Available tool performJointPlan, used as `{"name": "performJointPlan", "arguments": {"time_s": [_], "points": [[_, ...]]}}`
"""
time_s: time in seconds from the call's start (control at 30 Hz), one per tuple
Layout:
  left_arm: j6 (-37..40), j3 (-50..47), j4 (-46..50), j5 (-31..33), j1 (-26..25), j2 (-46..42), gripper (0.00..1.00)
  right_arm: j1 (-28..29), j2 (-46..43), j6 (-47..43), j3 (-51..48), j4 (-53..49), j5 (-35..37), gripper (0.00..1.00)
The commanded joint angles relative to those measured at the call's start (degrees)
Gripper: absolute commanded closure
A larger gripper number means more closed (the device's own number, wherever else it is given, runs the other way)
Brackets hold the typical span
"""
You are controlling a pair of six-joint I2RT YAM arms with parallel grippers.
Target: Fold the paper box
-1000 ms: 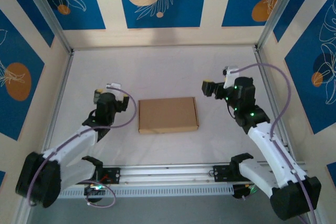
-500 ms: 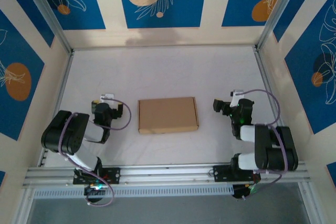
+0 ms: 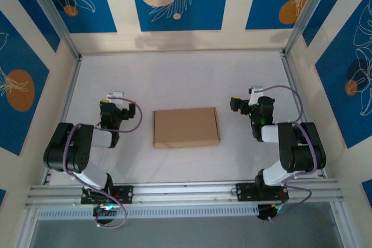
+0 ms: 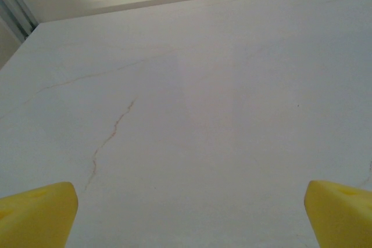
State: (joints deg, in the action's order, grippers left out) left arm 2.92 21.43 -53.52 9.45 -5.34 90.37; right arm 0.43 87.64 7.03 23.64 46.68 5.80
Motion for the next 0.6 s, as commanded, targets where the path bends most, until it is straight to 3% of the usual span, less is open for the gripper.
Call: {"name": "performJointPlan", "arguments": {"time_s": [0.0, 0.57], "points": [[-1.08, -0.25, -0.60, -2.16, 0.97, -0.96, 0.00, -0.19, -0.36, -1.16, 0.01, -0.24, 0.29, 0.01], [-0.95, -0.34, -0.69, -2.16, 0.94, -0.98, 0.00, -0.43, -0.45, -1.17, 0.35, -0.71, -0.87, 0.01]]}}
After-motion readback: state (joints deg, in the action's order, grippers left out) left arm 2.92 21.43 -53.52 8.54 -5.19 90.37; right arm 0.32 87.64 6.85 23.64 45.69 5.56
